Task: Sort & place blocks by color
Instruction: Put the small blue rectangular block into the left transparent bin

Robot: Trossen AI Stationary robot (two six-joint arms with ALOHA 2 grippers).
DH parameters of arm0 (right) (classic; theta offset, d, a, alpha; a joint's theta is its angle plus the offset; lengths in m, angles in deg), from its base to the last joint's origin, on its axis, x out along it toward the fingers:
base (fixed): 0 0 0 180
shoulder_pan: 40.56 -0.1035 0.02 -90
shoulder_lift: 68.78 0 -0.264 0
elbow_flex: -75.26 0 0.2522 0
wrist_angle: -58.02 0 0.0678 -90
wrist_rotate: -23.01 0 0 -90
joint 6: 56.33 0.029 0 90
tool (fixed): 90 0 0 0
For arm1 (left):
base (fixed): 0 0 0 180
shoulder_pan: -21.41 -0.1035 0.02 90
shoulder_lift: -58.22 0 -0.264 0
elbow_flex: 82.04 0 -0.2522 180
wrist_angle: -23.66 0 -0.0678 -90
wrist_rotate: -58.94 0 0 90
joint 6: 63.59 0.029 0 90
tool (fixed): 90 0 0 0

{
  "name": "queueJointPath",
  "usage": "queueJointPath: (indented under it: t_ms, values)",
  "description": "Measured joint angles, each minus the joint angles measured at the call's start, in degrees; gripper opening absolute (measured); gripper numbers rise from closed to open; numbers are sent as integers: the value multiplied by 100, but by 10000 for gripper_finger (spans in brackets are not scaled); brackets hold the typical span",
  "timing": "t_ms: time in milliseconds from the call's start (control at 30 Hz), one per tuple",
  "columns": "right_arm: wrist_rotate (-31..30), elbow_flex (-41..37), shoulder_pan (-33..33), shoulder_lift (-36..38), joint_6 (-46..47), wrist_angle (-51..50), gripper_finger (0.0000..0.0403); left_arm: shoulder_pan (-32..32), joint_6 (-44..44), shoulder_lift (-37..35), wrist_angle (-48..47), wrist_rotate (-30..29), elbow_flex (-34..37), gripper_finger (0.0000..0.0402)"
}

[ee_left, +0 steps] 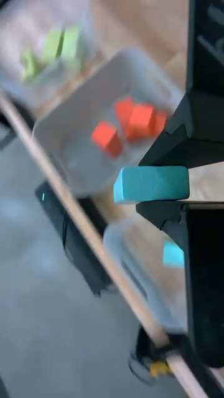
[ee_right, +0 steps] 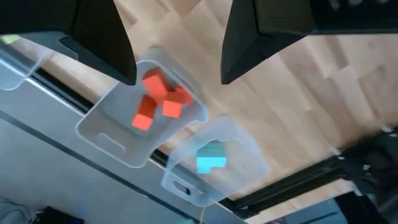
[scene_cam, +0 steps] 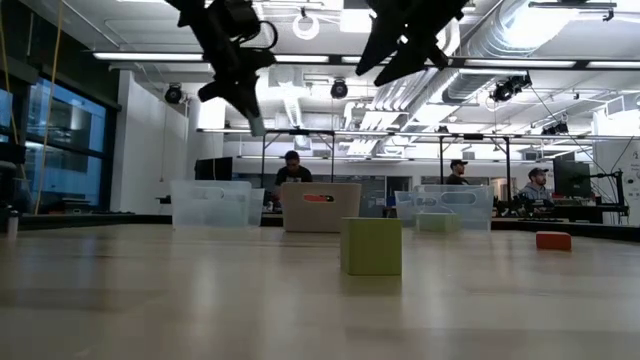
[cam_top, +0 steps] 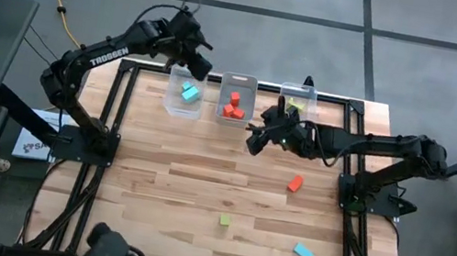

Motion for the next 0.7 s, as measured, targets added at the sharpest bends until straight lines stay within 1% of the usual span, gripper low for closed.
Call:
queueJointPath:
  t_ms: [133,300,433,533,700]
  values:
    - [261,0,335,0,-395,-1,225,-299,-141,2,-86,-105,0,32]
    - [552,0,699,0,-764,-1,225,-484,-271,4,-71,-182,106,32]
    - [807,0,930,0,-810,-1,225,-579,-442,7,-69,-432,476,32]
    - [1011,0,1066,0,-810,-10,225,-616,-574,13,-26,-453,801,32]
    - [1046,0,1172,0,-824,-21,225,-605,-757,15,203,-442,1191,32]
